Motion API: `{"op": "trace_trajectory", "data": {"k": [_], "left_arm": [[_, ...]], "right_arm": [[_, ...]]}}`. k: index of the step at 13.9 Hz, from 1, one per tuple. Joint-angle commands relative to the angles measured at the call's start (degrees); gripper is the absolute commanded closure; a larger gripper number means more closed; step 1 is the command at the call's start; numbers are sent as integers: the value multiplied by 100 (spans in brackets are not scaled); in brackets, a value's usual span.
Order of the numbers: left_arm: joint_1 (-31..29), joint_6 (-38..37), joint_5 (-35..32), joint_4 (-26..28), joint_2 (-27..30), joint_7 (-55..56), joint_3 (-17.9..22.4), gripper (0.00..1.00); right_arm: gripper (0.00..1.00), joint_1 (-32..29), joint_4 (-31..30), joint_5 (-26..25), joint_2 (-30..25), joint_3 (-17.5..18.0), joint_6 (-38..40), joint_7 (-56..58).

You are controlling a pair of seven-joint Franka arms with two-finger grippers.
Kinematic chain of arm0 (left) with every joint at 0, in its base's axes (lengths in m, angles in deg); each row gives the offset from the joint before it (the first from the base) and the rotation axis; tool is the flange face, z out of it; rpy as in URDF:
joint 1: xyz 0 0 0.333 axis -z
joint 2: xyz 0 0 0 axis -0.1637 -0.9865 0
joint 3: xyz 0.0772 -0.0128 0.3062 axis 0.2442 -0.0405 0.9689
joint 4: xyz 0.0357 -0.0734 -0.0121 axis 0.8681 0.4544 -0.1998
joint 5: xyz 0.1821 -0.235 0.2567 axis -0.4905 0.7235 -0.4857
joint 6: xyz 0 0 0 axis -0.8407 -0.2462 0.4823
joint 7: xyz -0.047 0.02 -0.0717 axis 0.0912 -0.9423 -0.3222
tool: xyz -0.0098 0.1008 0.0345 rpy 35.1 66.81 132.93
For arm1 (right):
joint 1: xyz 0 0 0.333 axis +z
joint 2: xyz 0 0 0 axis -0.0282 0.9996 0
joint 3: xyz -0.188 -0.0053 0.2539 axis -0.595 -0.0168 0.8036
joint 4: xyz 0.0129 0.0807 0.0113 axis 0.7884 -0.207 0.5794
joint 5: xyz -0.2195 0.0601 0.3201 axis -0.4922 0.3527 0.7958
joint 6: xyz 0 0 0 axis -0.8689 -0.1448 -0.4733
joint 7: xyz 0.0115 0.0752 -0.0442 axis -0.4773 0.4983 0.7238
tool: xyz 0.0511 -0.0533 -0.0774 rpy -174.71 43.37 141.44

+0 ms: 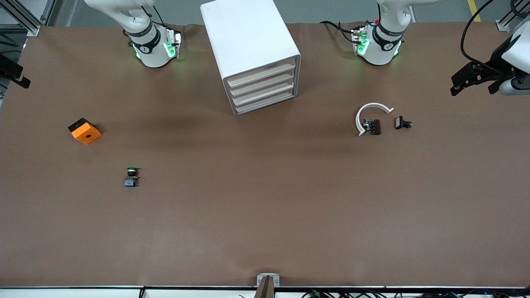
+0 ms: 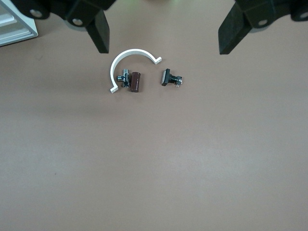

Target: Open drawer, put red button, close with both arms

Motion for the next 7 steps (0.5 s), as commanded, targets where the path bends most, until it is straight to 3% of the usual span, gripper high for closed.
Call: {"op": "trace_trajectory", "data": {"k": [1, 7], "left_arm": [[1, -152, 99, -173, -52, -47, -14, 0], [28, -152, 99, -208, -105, -22, -32, 0]], "right_arm": [[0, -44, -117, -53, -115, 27, -58, 14], [0, -44, -117, -53, -115, 27, -75, 14]]}}
